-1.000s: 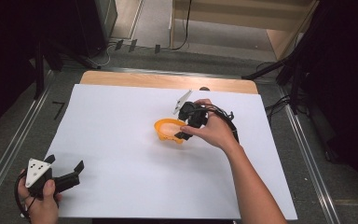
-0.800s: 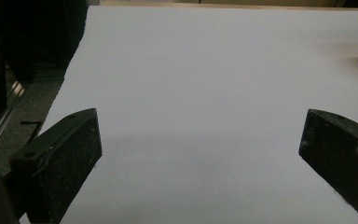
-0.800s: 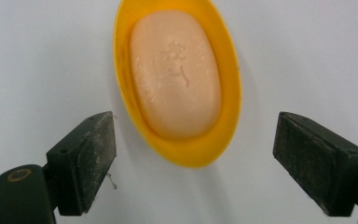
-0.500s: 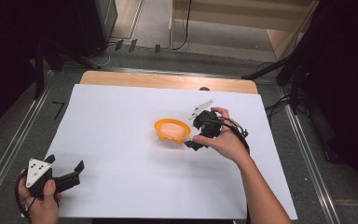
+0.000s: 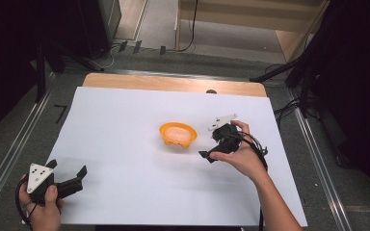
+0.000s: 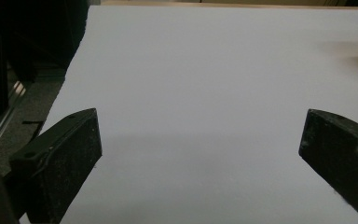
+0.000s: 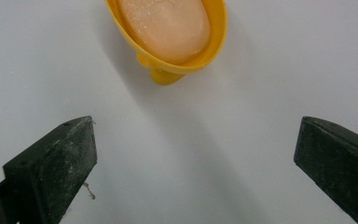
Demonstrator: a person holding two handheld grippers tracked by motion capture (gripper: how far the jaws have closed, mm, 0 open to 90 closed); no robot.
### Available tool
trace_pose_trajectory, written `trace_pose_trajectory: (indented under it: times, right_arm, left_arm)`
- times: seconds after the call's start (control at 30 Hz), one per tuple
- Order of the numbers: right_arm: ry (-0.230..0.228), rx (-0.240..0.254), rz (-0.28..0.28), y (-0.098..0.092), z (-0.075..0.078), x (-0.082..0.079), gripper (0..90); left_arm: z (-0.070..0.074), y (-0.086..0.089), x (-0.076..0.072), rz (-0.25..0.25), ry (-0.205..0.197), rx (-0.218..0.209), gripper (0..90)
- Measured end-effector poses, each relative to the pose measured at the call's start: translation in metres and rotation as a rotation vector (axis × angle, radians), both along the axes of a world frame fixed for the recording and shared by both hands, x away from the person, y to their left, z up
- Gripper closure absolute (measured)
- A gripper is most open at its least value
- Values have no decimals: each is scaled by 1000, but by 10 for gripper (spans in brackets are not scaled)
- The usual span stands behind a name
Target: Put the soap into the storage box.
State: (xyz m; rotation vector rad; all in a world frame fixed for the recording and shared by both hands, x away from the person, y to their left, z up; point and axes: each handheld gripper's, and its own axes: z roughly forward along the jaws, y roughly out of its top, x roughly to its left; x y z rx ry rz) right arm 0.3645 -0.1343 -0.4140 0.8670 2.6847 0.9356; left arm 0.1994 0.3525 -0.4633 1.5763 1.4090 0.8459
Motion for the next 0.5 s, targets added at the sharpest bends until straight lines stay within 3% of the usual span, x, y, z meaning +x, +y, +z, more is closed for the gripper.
trace_pose_trajectory:
  times: [0.17, 0.27, 0.5]
  right_arm:
    - [-10, 13, -34, -11, -8, -8, 0]
    - [-48, 13, -56, -15, -11, -14, 0]
    - [-59, 40, -75, -24, -18, -24, 0]
  left_arm:
    - [0, 0, 0, 1, 0, 1, 0]
    - [0, 0, 0, 1, 2, 2, 0]
    - [0, 0, 0, 1, 0, 5, 0]
